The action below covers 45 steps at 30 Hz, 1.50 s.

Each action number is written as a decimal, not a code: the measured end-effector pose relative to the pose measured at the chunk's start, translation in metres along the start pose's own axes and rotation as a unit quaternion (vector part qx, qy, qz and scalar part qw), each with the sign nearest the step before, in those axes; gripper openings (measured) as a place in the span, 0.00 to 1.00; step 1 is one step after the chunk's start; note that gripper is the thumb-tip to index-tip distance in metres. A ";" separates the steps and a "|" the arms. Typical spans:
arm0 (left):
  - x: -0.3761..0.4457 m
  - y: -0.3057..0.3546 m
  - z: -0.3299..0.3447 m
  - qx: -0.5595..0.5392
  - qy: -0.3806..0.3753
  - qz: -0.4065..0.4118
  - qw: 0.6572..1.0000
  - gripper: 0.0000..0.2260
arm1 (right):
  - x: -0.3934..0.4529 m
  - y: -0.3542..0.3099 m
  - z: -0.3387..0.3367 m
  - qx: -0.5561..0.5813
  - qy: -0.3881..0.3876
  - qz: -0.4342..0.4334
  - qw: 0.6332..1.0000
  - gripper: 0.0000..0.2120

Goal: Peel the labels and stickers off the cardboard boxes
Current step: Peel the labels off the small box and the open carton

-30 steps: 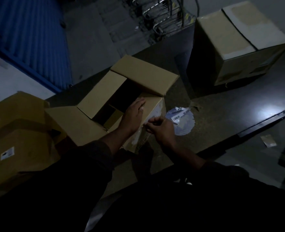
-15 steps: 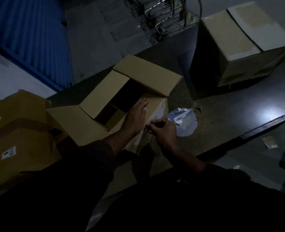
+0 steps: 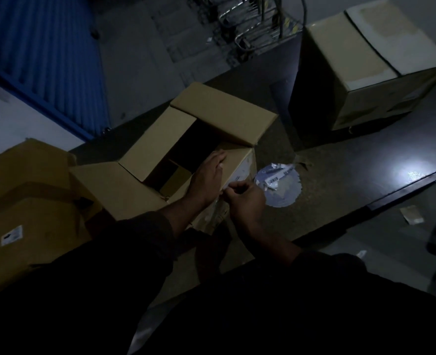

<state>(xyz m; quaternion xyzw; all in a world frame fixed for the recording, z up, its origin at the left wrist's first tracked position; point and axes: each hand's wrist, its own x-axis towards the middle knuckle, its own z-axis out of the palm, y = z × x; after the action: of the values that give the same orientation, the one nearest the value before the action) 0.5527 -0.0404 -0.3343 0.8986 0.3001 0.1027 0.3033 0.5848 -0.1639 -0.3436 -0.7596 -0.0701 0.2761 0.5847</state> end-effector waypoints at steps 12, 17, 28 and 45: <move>-0.004 0.004 -0.003 -0.018 0.030 0.007 0.999 0.17 | -0.010 0.003 -0.005 0.061 -0.020 0.009 0.998 0.06; -0.005 0.003 -0.003 -0.015 0.042 0.008 0.999 0.16 | -0.014 -0.004 -0.009 0.060 -0.026 -0.016 0.998 0.02; -0.005 0.008 -0.006 -0.021 0.041 0.009 0.999 0.16 | -0.015 -0.006 -0.009 0.056 -0.019 -0.034 0.998 0.06; -0.002 0.004 -0.004 -0.029 0.024 0.030 0.999 0.16 | -0.016 -0.008 0.008 -0.017 0.048 -0.058 0.997 0.04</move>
<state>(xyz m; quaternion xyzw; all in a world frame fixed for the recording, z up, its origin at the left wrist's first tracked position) 0.5517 -0.0418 -0.3283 0.8954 0.2770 0.1417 0.3184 0.5693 -0.1611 -0.3326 -0.7762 -0.0909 0.2038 0.5896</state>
